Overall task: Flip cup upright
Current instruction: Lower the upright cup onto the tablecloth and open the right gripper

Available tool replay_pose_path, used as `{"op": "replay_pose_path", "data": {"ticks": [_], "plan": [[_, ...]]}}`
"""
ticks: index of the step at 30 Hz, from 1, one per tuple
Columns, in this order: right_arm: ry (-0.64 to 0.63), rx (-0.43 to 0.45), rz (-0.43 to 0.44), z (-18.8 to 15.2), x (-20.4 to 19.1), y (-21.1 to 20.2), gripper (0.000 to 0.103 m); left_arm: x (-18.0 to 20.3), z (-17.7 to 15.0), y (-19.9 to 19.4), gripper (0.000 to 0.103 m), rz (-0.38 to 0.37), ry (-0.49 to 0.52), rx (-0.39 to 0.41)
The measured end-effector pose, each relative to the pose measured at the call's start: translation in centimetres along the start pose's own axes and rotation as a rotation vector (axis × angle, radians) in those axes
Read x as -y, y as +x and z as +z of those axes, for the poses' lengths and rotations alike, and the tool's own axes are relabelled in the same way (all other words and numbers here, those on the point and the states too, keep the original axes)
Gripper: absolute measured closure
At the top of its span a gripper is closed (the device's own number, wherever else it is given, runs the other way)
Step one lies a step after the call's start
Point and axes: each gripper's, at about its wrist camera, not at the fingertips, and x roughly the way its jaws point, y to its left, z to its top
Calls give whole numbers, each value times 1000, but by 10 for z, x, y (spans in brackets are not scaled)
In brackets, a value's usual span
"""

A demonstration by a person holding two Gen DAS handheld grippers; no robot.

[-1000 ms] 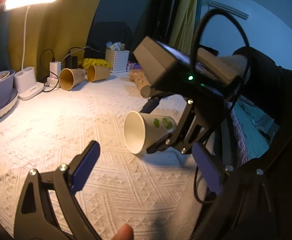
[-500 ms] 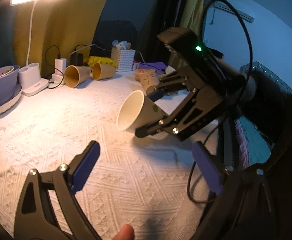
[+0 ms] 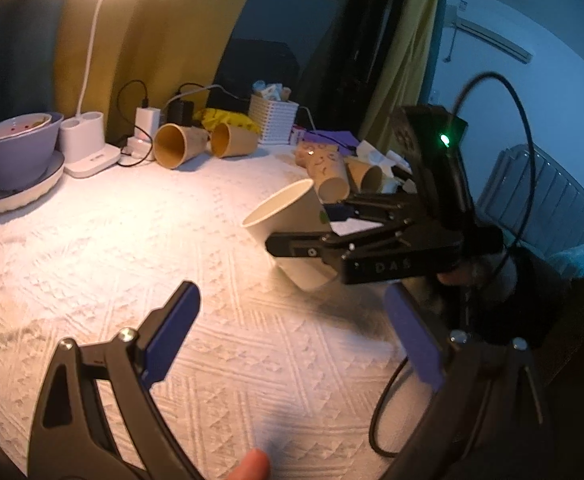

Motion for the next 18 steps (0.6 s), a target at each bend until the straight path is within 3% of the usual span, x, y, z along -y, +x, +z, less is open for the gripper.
{"op": "replay_pose_path", "data": {"ticks": [6,18], "plan": [[19,47,-27,-15,0,-17,35,-1,0,1,9,8,-2,-2],[68,42,-54,-40,-1,-41,35,0,0,-1,9,19,8,3]]}}
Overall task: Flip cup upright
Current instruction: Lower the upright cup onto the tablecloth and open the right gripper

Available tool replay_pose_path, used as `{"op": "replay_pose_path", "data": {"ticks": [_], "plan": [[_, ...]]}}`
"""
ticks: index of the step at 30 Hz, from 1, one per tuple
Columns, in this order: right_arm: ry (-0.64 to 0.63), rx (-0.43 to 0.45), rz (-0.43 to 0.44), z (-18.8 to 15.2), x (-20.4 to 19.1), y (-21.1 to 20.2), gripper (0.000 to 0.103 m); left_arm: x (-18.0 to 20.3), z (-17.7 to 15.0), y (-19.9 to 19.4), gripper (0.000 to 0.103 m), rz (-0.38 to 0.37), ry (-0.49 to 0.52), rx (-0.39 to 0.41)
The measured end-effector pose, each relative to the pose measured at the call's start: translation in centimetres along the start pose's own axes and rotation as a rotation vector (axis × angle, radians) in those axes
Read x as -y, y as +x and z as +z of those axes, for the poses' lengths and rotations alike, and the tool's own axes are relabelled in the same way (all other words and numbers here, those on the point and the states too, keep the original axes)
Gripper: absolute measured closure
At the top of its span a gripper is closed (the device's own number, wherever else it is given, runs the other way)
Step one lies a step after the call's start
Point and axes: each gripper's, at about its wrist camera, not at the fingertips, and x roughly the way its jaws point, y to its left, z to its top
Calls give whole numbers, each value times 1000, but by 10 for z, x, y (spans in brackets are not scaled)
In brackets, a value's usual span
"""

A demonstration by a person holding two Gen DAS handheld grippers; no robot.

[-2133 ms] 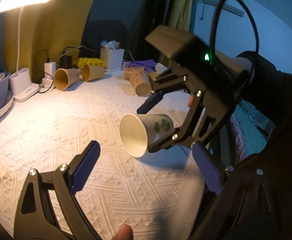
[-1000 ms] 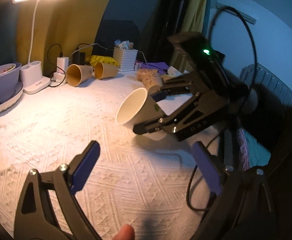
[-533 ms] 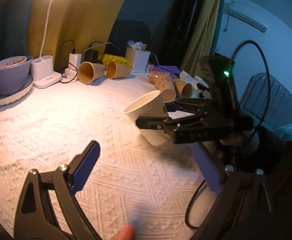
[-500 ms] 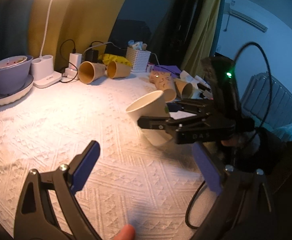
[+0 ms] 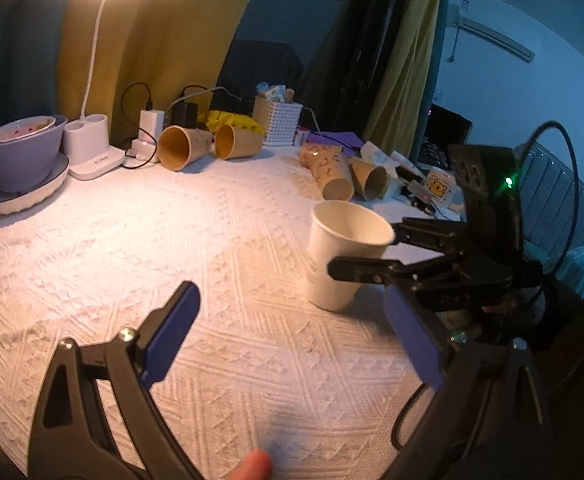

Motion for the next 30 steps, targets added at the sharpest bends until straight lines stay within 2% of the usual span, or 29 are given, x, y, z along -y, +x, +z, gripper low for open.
{"op": "replay_pose_path", "data": {"ticks": [15,18,21,24,27,30], "plan": [[50,35,-11,-12,3,-4,34,1,0,2,9,25,3,-8],[65,40,-16,-13,5,-7,26,-1,1,2,9,41,-1,-4],[67,52,-21,-15,3,-14,22,3,2,-2,9,93,8,19],[73,66,-30,-18,3,-25,18,6,5,-7,9,93,-15,34],[85,77,-35,-23,6,-36,17,19,8,-13,9,125,19,50],[99,90,-41,-27,7,-48,17,29,9,-20,9,114,16,71]]}}
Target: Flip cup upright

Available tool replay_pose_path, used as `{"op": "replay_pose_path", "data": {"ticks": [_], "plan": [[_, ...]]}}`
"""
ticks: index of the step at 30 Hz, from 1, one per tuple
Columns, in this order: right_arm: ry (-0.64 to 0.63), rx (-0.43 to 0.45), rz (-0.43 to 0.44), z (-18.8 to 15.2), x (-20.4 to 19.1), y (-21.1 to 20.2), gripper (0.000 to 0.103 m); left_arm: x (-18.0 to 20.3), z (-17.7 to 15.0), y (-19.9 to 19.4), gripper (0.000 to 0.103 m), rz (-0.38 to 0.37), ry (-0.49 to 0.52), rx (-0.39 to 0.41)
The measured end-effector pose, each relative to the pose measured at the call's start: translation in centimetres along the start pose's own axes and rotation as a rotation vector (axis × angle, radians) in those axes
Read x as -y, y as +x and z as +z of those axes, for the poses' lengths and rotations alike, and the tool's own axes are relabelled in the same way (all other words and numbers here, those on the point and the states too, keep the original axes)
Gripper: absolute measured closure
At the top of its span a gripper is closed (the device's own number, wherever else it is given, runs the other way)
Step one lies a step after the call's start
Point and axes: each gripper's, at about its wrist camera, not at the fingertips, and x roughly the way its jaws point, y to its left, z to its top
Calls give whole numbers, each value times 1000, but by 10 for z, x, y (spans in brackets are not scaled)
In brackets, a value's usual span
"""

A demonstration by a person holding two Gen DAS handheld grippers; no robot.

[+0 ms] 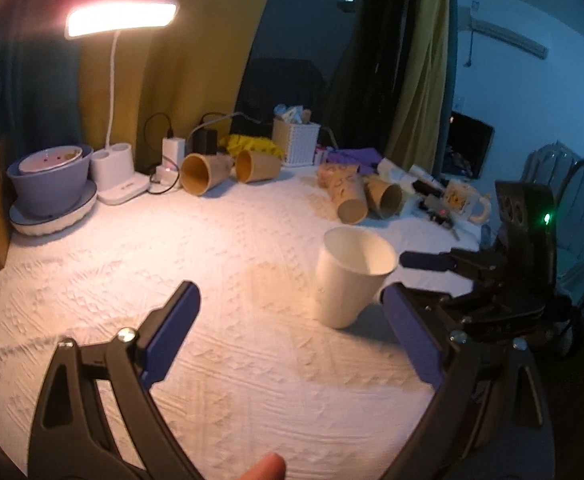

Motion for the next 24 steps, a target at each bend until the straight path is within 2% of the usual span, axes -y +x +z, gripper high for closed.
{"op": "replay_pose_path", "data": {"ticks": [2,6,9,11,17,22,24], "plan": [[3,12,-2,-1,0,-10,17,6,1,-4,9,-21,-21,15],[3,48,-5,-1,-2,-32,17,18,3,-10,9,-5,-55,46],[4,79,-16,1,-4,-49,17,35,7,-17,9,81,-19,76],[11,101,-20,4,-4,-61,17,45,9,-23,9,110,13,99],[-6,175,-48,14,-11,-98,17,65,21,-48,9,87,20,182],[-17,235,-67,22,-15,-129,17,82,31,-62,9,209,30,242],[-18,262,-74,24,-15,-141,17,89,33,-66,9,225,49,263]]}}
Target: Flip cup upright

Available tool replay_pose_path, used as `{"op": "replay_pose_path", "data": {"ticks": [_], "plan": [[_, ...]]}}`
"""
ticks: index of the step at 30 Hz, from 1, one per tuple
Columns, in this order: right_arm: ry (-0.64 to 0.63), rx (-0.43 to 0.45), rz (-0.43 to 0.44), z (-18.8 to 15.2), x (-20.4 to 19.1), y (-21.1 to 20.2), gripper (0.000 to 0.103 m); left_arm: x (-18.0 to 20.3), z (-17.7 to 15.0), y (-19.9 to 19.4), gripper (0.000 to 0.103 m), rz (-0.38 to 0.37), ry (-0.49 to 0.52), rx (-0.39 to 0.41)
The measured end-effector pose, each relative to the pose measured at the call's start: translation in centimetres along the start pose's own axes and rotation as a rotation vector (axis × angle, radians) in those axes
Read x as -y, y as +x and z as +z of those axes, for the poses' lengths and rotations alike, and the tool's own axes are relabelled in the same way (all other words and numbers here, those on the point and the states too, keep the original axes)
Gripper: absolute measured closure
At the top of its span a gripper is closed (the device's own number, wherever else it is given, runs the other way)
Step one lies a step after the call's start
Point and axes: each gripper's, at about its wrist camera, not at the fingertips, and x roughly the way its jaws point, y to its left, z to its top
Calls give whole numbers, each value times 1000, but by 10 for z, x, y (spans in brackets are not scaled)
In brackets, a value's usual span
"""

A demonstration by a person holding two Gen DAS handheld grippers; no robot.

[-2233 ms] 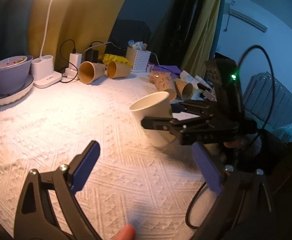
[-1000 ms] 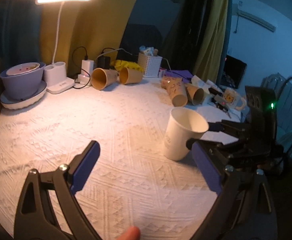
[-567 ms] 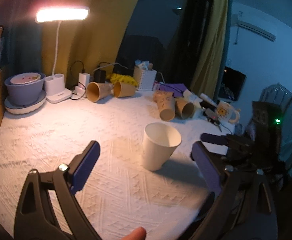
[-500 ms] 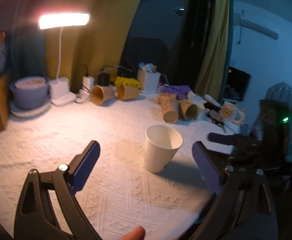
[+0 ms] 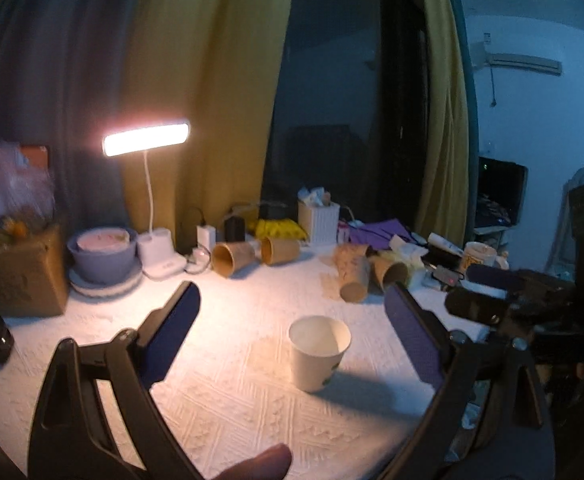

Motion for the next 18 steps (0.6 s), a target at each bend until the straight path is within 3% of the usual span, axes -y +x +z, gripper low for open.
{"op": "replay_pose_path", "data": {"ticks": [10,18], "plan": [[-14,52,-85,2,5,-30,17,24,2,-20,9,3,66,64],[4,26,-103,-5,13,-26,17,30,-2,-15,9,-44,68,33]]}}
